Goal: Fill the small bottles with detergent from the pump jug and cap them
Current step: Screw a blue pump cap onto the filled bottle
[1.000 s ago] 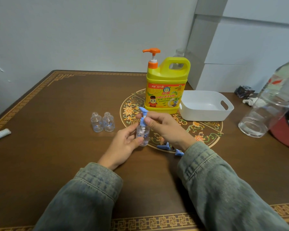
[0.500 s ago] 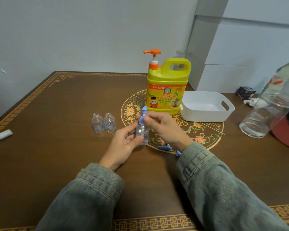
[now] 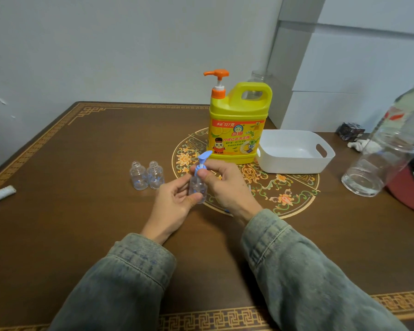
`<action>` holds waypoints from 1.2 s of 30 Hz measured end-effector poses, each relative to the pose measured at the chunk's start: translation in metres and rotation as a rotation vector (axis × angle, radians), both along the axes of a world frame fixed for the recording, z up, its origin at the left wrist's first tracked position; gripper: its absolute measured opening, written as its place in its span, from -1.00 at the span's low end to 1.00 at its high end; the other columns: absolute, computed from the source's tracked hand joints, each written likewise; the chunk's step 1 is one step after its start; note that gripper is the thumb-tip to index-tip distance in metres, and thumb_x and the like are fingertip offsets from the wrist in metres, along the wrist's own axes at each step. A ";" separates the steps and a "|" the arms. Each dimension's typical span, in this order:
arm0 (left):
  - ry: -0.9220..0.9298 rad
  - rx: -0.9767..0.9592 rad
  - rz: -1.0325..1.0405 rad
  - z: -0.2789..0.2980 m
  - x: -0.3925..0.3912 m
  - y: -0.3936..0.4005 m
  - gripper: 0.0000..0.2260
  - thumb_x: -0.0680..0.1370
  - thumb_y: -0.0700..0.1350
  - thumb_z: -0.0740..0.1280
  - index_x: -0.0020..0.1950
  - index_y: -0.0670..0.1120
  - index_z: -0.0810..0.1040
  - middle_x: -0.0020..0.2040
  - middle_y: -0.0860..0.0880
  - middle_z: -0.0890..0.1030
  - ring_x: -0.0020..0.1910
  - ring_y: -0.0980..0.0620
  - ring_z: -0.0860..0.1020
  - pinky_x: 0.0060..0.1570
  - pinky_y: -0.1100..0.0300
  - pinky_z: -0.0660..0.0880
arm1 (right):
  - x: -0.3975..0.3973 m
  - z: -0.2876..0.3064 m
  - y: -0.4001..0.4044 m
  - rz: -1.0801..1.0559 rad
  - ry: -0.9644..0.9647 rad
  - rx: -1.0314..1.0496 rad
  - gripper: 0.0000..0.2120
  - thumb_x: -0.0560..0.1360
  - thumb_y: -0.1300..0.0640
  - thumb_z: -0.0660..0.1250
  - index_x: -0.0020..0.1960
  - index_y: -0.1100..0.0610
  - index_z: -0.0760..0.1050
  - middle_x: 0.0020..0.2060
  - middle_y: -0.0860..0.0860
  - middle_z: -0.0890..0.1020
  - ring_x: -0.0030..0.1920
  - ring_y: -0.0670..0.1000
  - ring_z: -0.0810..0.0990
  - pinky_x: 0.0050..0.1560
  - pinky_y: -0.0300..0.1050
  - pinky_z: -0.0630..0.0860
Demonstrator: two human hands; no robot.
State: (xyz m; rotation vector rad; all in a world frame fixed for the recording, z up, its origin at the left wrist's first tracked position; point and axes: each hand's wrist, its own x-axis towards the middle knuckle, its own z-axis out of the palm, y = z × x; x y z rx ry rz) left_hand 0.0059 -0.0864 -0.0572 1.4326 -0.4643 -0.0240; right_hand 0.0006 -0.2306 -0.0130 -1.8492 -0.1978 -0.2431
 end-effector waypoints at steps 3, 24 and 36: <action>0.062 -0.029 -0.080 0.002 -0.002 0.002 -0.63 0.50 -0.39 0.33 0.28 -0.17 0.46 0.05 -0.05 0.68 0.03 0.08 0.65 0.00 0.27 0.55 | 0.001 0.000 0.000 -0.002 0.026 -0.002 -0.82 0.51 0.06 0.38 -0.04 0.17 0.67 -0.13 0.02 0.68 -0.08 -0.06 0.61 0.05 -0.08 0.52; 0.155 -0.087 -0.054 0.008 -0.005 -0.004 -0.73 0.44 -0.40 0.38 0.11 -0.23 0.51 -0.07 -0.13 0.69 -0.15 -0.01 0.67 -0.09 0.16 0.60 | -0.009 0.012 -0.005 0.078 0.171 0.193 -0.81 0.58 0.23 0.28 0.07 0.32 0.60 -0.28 0.08 0.64 -0.38 -0.15 0.60 -0.38 -0.29 0.53; 0.173 -0.099 -0.067 0.011 -0.007 -0.004 -0.77 0.49 -0.19 0.35 0.13 -0.18 0.50 0.03 -0.21 0.68 -0.08 0.04 0.66 -0.09 0.26 0.55 | 0.004 0.013 -0.022 -0.007 0.228 0.181 -0.60 0.62 -0.13 0.11 -0.03 0.00 0.69 -0.05 -0.05 0.71 0.13 0.02 0.60 0.26 -0.02 0.42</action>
